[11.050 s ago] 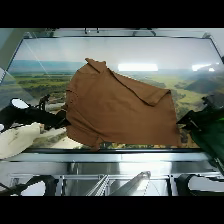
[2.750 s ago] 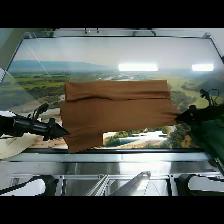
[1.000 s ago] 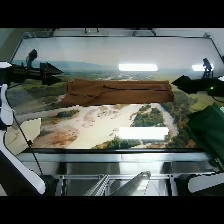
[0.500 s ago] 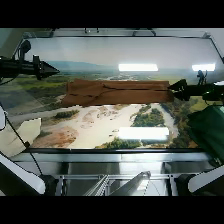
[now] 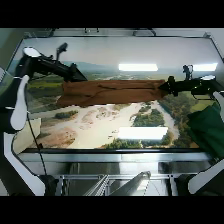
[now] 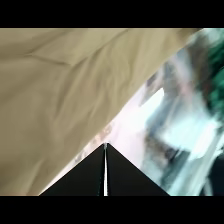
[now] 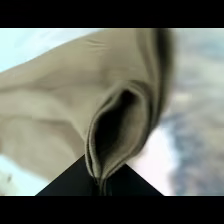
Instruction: Fold the shirts.
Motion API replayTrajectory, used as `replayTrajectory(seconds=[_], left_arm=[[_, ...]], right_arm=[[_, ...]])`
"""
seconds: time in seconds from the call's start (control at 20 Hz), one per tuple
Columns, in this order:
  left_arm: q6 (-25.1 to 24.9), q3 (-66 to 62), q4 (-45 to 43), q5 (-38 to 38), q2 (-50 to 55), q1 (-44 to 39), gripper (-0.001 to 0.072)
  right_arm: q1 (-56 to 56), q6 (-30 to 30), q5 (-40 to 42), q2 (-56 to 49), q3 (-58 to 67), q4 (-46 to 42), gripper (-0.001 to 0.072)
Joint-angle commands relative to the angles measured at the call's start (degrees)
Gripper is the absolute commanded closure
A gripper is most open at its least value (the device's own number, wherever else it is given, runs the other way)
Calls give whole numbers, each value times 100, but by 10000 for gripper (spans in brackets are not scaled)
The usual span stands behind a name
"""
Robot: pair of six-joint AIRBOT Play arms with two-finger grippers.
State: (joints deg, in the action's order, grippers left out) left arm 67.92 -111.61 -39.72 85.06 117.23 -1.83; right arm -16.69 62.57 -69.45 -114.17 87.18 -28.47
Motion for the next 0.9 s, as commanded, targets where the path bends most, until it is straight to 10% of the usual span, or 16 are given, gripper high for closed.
replayTrajectory(seconds=[0.0, 0.5, 0.85], left_arm=[[11, -2, -544, -476, 286, -973, 686], [490, -588, -535, -1370, 1147, -2905, 686], [780, -597, -529, -2802, 1152, -3773, 684]], right_arm=[[-101, 59, -1228, 210, 138, -337, 698], [-981, 649, -1895, 2087, 103, -3156, 700], [-1178, 157, -1797, 2833, 109, -2857, 700]])
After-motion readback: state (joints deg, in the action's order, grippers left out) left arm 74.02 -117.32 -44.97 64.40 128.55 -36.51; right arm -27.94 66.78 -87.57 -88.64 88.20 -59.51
